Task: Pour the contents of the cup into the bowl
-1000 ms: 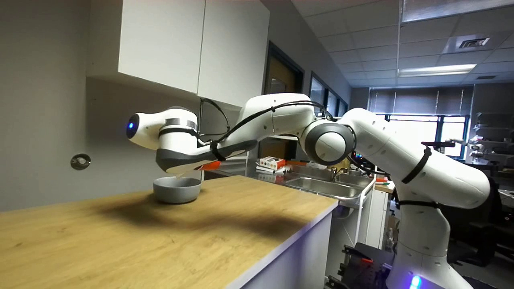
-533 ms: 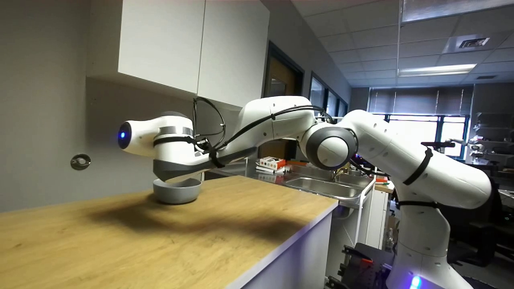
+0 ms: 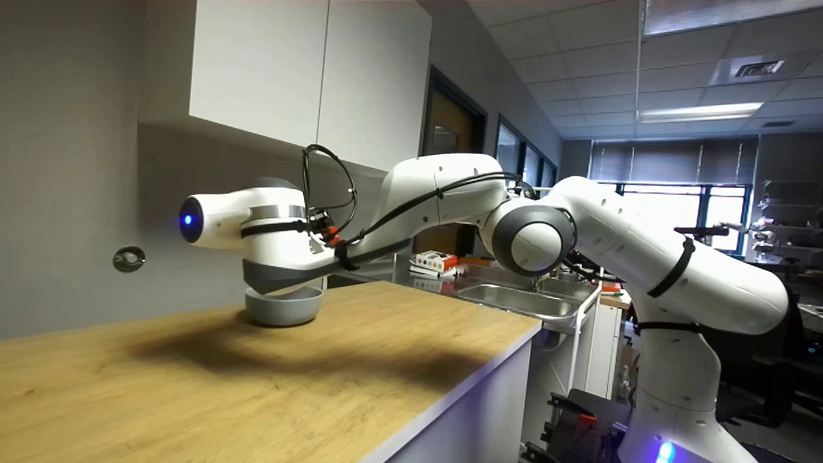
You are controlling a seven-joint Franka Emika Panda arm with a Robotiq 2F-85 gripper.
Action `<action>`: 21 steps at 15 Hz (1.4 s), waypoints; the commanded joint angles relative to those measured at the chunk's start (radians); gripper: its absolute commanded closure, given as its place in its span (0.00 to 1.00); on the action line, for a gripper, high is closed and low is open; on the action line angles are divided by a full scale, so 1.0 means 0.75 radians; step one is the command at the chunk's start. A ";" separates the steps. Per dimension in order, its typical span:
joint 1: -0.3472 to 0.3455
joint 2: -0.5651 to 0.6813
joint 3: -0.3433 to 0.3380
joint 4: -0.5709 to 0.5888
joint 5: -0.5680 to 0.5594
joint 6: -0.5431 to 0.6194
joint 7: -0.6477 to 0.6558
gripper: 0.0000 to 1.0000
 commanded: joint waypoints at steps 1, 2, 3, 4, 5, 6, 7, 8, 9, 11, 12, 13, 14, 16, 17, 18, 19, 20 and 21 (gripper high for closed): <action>0.013 0.043 -0.047 0.069 -0.079 0.008 -0.055 0.96; 0.015 0.045 -0.052 0.068 -0.097 0.008 -0.054 0.96; 0.015 0.047 -0.054 0.068 -0.113 0.008 -0.054 0.96; 0.016 0.050 -0.058 0.068 -0.130 0.007 -0.054 0.96; 0.018 0.052 -0.063 0.067 -0.147 0.008 -0.053 0.96; 0.018 0.055 -0.069 0.067 -0.165 0.008 -0.052 0.96; 0.018 0.059 -0.072 0.067 -0.182 0.008 -0.052 0.96; 0.020 0.061 -0.079 0.066 -0.203 0.011 -0.051 0.96; 0.021 0.064 -0.084 0.065 -0.223 0.013 -0.052 0.96; 0.021 0.069 -0.087 0.065 -0.254 0.012 -0.052 0.96; 0.020 0.071 -0.088 0.066 -0.265 0.010 -0.052 0.96; 0.019 0.072 -0.088 0.067 -0.275 0.009 -0.052 0.96; 0.019 0.073 -0.088 0.067 -0.282 0.008 -0.051 0.96; 0.018 0.074 -0.087 0.068 -0.298 0.007 -0.050 0.96; 0.017 0.075 -0.087 0.068 -0.306 0.008 -0.049 0.96; 0.018 0.075 -0.087 0.068 -0.314 0.008 -0.048 0.96; 0.017 0.076 -0.087 0.068 -0.321 0.007 -0.048 0.96; 0.017 0.076 -0.088 0.068 -0.329 0.006 -0.047 0.96; 0.017 0.077 -0.088 0.067 -0.336 0.007 -0.047 0.96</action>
